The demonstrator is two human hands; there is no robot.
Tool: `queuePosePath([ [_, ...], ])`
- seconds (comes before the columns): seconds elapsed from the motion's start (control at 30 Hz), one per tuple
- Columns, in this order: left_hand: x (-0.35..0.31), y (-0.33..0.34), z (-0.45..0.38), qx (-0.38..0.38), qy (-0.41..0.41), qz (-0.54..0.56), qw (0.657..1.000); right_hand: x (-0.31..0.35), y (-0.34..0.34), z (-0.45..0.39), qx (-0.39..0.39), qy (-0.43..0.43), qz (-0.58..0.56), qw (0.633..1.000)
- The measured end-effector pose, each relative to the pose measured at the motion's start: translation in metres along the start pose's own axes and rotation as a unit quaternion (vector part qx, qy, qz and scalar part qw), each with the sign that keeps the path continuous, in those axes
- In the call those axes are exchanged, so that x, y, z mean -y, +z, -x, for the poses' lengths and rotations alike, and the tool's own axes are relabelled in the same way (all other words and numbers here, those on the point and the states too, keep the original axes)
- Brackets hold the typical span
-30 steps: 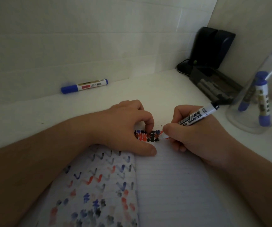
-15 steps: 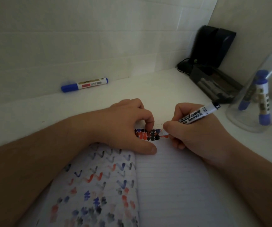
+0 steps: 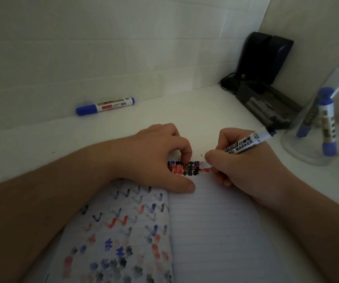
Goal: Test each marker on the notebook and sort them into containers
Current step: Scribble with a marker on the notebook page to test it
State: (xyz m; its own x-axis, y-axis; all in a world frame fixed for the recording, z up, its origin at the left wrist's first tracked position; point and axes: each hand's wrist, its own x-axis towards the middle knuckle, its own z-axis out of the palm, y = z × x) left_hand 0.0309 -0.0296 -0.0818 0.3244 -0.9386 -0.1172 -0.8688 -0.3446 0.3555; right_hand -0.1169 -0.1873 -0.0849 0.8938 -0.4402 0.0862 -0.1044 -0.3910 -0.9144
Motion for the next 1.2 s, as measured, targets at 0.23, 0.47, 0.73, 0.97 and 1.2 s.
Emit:
queuePosePath([
  [0.23, 0.001, 0.001, 0.001, -0.006, 0.005, 0.015, 1.000, -0.003, -0.002, -0.001, 0.013, -0.005, -0.006, 1.000],
  [0.47, 0.015, -0.004, 0.000, -0.196, -0.025, 0.233, 0.952, -0.001, -0.015, -0.008, 0.022, 0.038, -0.264, 0.964],
  [0.73, 0.006, -0.004, -0.003, -0.239, -0.003, 0.408, 0.881, 0.000, -0.032, -0.014, 0.075, 0.054, -0.434, 0.896],
  [0.97, 0.002, -0.005, -0.001, -0.254, 0.009, 0.386, 0.887, -0.004, -0.027, -0.014, 0.055, 0.037, -0.389, 0.919],
  [1.2, 0.000, -0.006, 0.000, -0.246, -0.002, 0.387, 0.889, -0.006, -0.025, -0.015, 0.045, 0.039, -0.366, 0.929],
])
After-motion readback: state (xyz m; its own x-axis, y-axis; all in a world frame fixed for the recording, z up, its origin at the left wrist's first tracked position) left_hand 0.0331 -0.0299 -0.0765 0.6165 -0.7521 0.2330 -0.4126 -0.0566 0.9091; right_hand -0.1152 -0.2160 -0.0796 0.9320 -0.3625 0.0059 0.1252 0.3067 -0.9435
